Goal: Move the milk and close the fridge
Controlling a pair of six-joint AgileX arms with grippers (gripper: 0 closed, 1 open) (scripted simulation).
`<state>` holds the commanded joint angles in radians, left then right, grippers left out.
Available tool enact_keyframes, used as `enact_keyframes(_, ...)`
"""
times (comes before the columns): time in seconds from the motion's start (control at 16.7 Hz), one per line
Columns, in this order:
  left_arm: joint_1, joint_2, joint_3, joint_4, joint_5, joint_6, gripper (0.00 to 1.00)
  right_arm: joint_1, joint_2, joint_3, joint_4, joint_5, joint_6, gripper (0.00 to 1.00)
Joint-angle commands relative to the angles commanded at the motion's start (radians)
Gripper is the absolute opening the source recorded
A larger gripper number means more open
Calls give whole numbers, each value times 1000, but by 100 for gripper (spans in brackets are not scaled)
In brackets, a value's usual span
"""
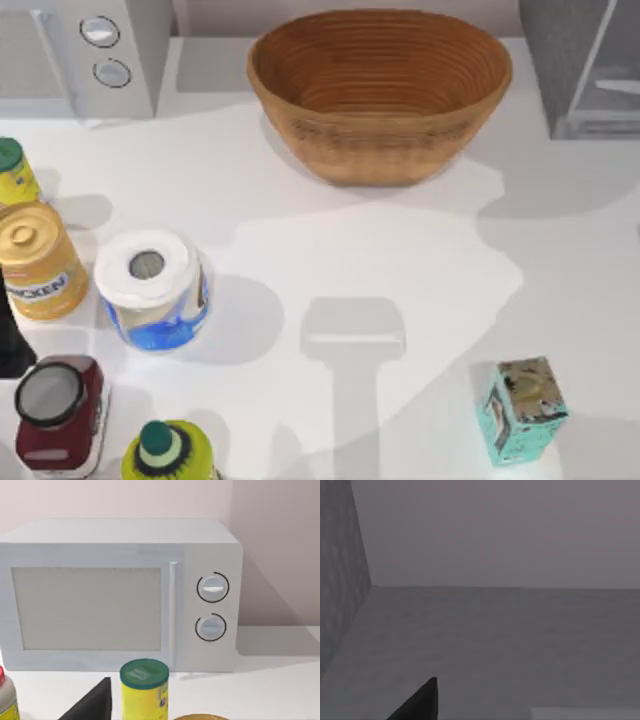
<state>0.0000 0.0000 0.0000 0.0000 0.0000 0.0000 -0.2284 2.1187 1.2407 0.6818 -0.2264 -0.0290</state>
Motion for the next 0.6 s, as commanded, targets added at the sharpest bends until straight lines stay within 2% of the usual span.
enact_keyframes(0.3, 0, 0, 0, 0, 0, 0, 100, 5, -359, -219, -124, 74, 7, 100)
enact_keyframes(0.6, 0, 0, 0, 0, 0, 0, 100, 42, -957, -524, -290, 148, 15, 100)
